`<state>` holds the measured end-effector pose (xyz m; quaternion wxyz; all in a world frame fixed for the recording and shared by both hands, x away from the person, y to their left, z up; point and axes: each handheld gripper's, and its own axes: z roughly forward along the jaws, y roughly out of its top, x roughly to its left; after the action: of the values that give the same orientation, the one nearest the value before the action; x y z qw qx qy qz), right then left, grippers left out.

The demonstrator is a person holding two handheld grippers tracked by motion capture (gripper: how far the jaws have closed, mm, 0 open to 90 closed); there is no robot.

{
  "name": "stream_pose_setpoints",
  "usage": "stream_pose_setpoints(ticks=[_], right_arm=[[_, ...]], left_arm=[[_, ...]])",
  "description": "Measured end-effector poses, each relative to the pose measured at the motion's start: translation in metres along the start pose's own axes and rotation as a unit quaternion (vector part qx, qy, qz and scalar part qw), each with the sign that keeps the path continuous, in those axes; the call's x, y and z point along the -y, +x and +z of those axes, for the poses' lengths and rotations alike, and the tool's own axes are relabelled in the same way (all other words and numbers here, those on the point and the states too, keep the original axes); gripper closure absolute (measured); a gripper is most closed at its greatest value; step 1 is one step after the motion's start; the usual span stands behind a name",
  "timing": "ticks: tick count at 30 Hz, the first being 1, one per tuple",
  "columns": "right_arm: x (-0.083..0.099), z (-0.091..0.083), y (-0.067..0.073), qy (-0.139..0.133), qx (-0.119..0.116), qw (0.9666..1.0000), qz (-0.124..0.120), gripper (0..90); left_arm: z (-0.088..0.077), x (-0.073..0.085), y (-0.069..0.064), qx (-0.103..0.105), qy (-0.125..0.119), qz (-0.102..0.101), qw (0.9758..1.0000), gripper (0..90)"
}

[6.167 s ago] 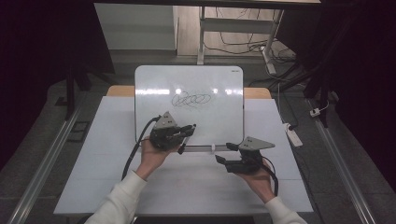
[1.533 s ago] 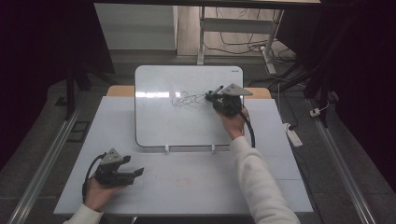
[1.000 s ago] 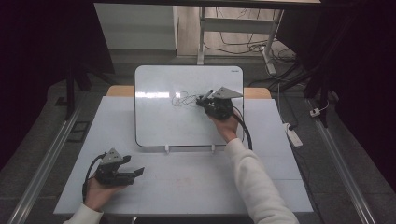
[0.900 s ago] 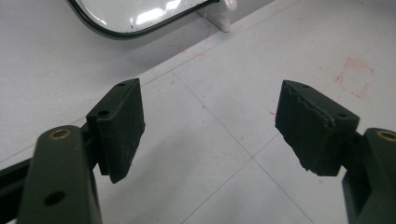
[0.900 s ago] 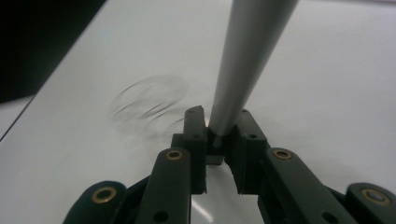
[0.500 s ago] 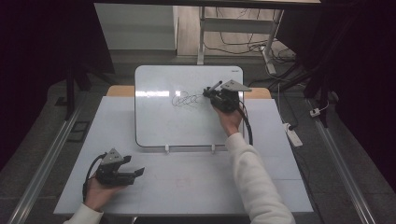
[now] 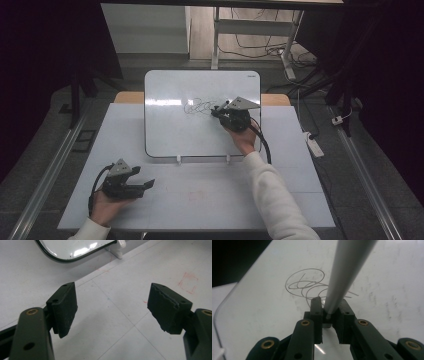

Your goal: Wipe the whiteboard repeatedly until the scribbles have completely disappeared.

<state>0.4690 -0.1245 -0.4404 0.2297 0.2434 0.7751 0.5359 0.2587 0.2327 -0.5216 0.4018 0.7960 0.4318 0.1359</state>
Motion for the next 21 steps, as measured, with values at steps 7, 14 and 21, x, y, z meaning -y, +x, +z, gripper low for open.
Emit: stream_pose_setpoints(ticks=[7,14,21], right_arm=[[-0.013,0.008,-0.013,-0.029,0.008,0.9985,0.046,77.5],[-0.02,0.009,-0.023,-0.044,0.035,0.9961,0.068,77.5],[-0.017,0.023,0.012,0.002,-0.006,0.9999,-0.014,77.5]], left_arm=[[0.0,0.0,-0.001,0.0,-0.001,0.001,1.0,24.5],[-0.001,0.0,-0.002,0.0,-0.002,0.003,1.0,24.5],[0.0,0.0,-0.001,0.001,-0.001,0.002,1.0,24.5]])
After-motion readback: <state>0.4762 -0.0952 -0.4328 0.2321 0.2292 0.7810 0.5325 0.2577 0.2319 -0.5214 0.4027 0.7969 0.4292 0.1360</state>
